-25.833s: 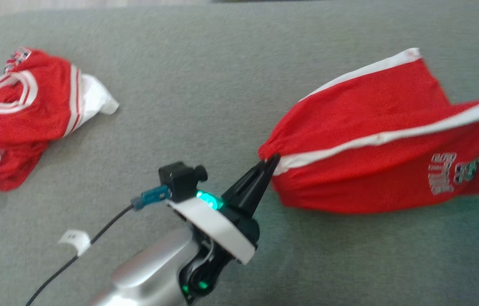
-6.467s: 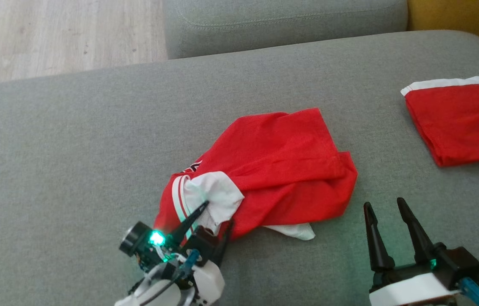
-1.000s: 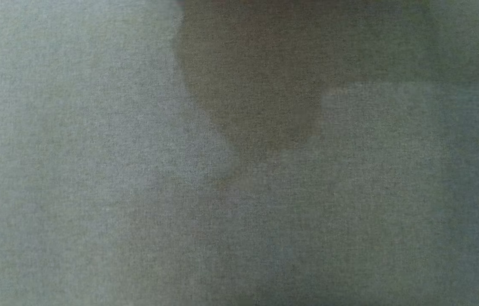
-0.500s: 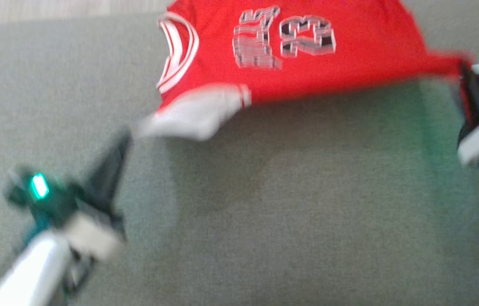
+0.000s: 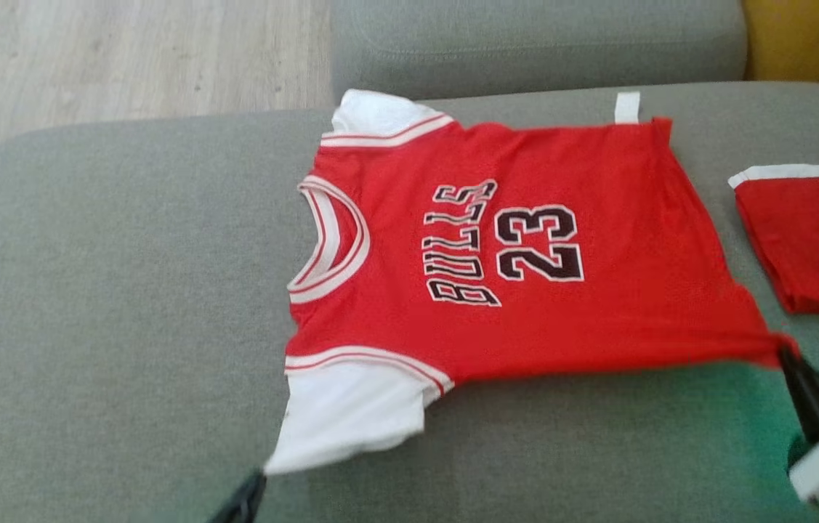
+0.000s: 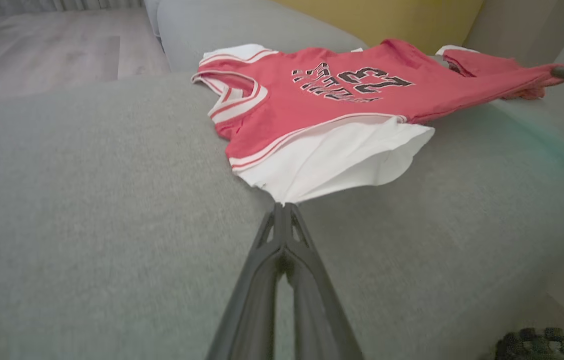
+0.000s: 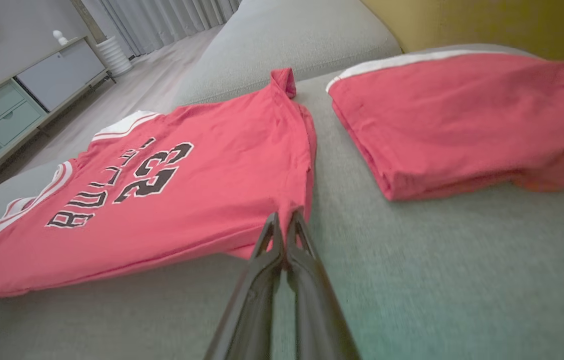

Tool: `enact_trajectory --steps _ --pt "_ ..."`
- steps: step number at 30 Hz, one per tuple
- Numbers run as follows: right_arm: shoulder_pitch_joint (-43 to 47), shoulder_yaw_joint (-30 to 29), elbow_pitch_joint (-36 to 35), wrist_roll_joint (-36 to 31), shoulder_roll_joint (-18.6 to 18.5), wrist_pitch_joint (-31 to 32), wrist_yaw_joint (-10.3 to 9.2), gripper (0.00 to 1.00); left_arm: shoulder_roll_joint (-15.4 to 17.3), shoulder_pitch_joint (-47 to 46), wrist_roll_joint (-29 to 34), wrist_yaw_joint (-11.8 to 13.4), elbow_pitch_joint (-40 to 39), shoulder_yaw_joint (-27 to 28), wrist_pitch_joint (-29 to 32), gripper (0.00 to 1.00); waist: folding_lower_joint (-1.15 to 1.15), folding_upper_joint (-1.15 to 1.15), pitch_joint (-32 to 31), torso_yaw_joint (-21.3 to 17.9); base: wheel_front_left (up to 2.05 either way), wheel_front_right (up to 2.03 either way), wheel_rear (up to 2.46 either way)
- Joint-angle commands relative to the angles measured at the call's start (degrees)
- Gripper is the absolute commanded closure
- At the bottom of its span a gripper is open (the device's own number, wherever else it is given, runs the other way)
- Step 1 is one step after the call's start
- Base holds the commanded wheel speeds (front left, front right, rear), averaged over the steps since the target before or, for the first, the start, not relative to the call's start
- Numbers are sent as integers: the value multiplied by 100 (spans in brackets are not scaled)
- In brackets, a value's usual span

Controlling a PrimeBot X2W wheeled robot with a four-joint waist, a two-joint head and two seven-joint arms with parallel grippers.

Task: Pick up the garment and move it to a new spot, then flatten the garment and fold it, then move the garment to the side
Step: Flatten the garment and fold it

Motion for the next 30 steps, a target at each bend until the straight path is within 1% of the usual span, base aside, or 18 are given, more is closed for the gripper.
enact_trajectory --steps 1,4,7,10,12,14,18,24,30 --pt "12 -55 -187 -67 -194 0 37 100 169 -127 -48 31 -209 161 8 100 1 -1 -24 13 0 0 0" --pt "364 -317 -463 -193 -140 156 37 100 212 135 -92 100 -535 43 185 100 1 -1 -76 21 0 0 0" --pt "581 -595 -689 -316 5 306 37 100 257 194 -101 196 -796 59 272 100 1 -1 -117 38 0 0 0" --pt "630 -808 -846 -465 205 485 37 100 307 -5 -23 220 -914 91 388 100 1 -1 -106 54 0 0 0" --pt "578 -928 -917 -573 343 608 37 100 312 -276 40 176 -933 130 437 100 1 -1 -44 71 0 0 0" --pt "460 -1042 -940 -676 467 738 37 100 316 -636 113 86 -873 177 475 100 1 -1 42 91 0 0 0" --pt "38 -1299 -795 -849 659 1053 37 100 261 -1586 295 -238 -495 226 507 100 1 -1 304 126 0 0 0" --pt "-888 -1510 -462 -1089 850 1388 37 100 -115 -3181 567 -685 410 206 416 100 1 -1 908 127 0 0 0" --pt "-1683 -1467 -52 -1407 968 1461 37 100 -412 -4448 851 -900 1409 115 79 100 1 -1 1364 127 0 0 0"
